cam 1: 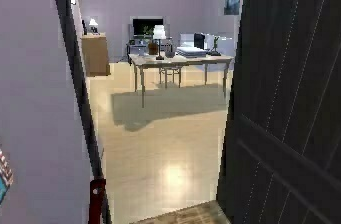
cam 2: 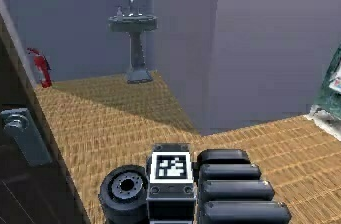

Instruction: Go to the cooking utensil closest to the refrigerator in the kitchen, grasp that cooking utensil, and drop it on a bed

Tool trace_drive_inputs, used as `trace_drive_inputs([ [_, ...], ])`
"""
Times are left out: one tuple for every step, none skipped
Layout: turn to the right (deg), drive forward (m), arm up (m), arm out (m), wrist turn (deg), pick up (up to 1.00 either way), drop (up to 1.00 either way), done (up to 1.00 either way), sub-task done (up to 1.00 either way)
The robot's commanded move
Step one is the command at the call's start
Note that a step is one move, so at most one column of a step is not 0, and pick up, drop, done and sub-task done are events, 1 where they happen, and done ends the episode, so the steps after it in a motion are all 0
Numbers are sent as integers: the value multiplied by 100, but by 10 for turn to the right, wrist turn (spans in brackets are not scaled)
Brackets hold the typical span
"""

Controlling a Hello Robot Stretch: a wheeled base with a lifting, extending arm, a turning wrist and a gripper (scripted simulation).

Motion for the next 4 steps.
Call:
trace_drive_inputs([
  [0, 90, 0, 0, 0, 0, 0, 0, 0],
  [-120, 0, 0, 0, 0, 0, 0, 0, 0],
  [0, 45, 0, 0, 0, 0, 0, 0, 0],
  [300, 0, 0, 0, 0, 0, 0, 0, 0],
])
